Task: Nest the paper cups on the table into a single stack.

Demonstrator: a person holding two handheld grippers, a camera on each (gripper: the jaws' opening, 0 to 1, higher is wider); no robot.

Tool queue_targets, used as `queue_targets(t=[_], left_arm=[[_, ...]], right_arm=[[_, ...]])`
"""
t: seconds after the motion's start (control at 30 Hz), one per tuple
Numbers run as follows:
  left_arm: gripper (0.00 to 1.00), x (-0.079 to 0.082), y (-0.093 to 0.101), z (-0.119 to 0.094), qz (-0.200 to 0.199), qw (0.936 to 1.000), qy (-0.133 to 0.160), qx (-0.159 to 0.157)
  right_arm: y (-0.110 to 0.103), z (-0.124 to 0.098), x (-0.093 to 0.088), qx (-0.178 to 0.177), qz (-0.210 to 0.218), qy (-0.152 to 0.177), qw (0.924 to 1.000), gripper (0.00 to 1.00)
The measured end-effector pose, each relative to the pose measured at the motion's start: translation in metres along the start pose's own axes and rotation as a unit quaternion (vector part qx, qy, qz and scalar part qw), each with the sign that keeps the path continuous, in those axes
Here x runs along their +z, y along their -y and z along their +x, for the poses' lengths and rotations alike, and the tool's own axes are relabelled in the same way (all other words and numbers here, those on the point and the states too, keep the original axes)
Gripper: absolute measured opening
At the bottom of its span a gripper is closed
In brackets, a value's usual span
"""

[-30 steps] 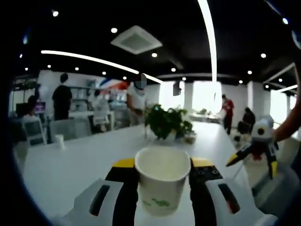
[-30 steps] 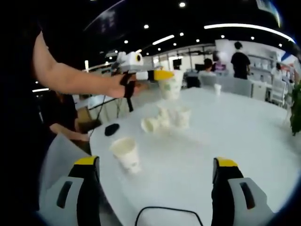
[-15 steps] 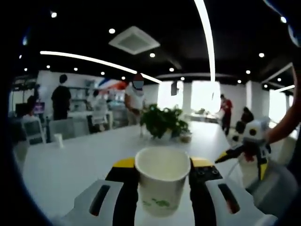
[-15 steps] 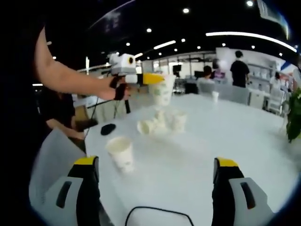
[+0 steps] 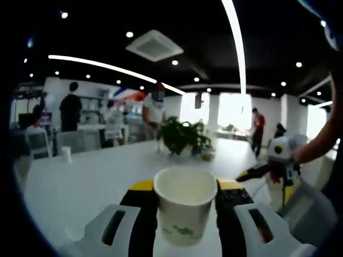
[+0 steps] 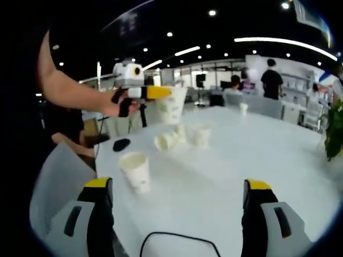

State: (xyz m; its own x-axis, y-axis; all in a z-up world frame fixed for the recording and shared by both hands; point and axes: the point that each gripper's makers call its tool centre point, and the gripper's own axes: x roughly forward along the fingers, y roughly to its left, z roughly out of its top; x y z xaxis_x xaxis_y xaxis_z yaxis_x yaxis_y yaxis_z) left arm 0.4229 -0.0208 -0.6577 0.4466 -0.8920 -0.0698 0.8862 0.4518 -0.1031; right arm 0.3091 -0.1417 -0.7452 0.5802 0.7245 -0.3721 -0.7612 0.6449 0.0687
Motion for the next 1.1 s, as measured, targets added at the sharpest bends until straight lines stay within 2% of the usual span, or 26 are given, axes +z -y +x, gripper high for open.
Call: queue_targets(t=[0.8,1.1], left_arm=[[0.41,0.0,0.035,-0.014,-0.003,0.9998,0.017,0.007],[0.41,0.0,0.046,-0.025,-0.003,0.9996,0.024,0.012]], right_arm=[[-0.005,-0.007,0.0,-0.001,-0.002,-0.001,1.0,1.0],[-0.008,-0.009,0.001,-0.004,-0.002,0.001,1.0,1.0]])
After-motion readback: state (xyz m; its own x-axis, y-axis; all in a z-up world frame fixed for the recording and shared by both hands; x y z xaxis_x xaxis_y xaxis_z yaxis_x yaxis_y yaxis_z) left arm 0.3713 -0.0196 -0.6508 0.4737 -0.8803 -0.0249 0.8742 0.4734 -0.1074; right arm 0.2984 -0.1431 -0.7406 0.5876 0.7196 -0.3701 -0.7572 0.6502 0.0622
